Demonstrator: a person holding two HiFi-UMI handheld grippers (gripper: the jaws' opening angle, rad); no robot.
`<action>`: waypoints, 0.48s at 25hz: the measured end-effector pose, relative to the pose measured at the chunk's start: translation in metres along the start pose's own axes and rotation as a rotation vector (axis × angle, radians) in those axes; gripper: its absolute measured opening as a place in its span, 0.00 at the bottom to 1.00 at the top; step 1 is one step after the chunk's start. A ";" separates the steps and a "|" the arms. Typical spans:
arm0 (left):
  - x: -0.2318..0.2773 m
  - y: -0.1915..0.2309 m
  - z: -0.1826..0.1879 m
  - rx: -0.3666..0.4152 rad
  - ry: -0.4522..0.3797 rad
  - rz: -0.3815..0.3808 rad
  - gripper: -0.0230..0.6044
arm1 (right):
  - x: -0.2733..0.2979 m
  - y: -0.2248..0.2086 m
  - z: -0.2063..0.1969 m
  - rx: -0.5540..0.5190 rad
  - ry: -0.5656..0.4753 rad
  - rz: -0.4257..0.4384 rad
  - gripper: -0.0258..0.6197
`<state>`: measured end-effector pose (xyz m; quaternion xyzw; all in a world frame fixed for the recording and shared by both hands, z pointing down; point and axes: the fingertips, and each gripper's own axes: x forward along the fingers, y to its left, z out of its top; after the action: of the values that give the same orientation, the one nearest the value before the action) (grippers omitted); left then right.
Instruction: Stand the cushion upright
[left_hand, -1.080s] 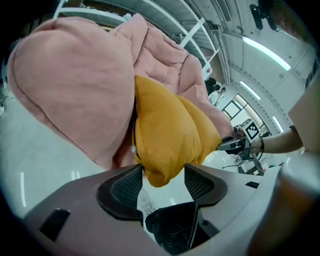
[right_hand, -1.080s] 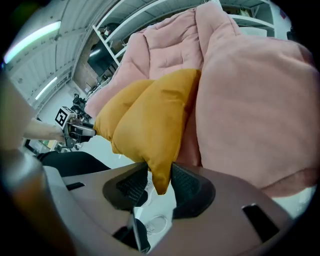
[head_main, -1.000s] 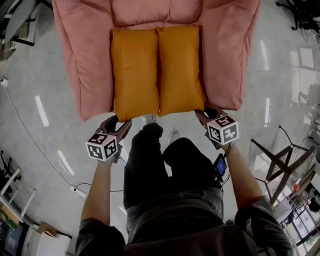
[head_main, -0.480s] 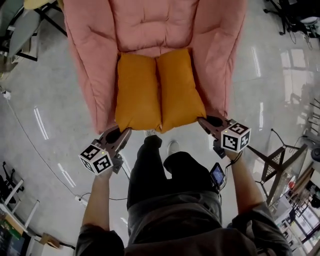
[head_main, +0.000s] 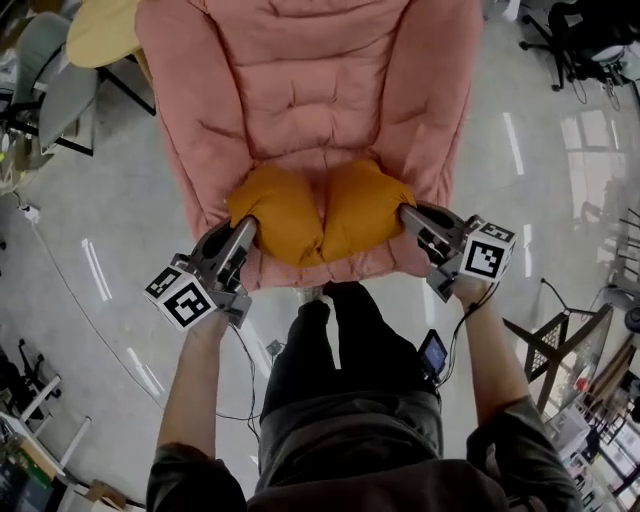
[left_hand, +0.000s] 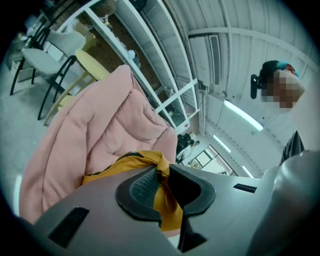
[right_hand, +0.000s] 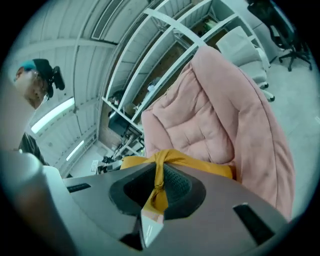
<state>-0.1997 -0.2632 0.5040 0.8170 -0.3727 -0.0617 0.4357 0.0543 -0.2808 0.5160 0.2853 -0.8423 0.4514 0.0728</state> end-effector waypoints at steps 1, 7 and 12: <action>0.009 0.006 0.012 -0.029 -0.033 0.014 0.13 | 0.004 -0.009 0.015 0.036 -0.036 -0.002 0.10; 0.066 0.050 0.082 -0.119 -0.192 0.111 0.13 | 0.043 -0.064 0.093 0.122 -0.149 -0.086 0.10; 0.104 0.091 0.124 -0.164 -0.276 0.244 0.13 | 0.077 -0.098 0.141 0.111 -0.170 -0.170 0.10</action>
<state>-0.2289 -0.4456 0.5197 0.7113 -0.5190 -0.1501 0.4496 0.0631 -0.4685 0.5340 0.3963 -0.7922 0.4636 0.0233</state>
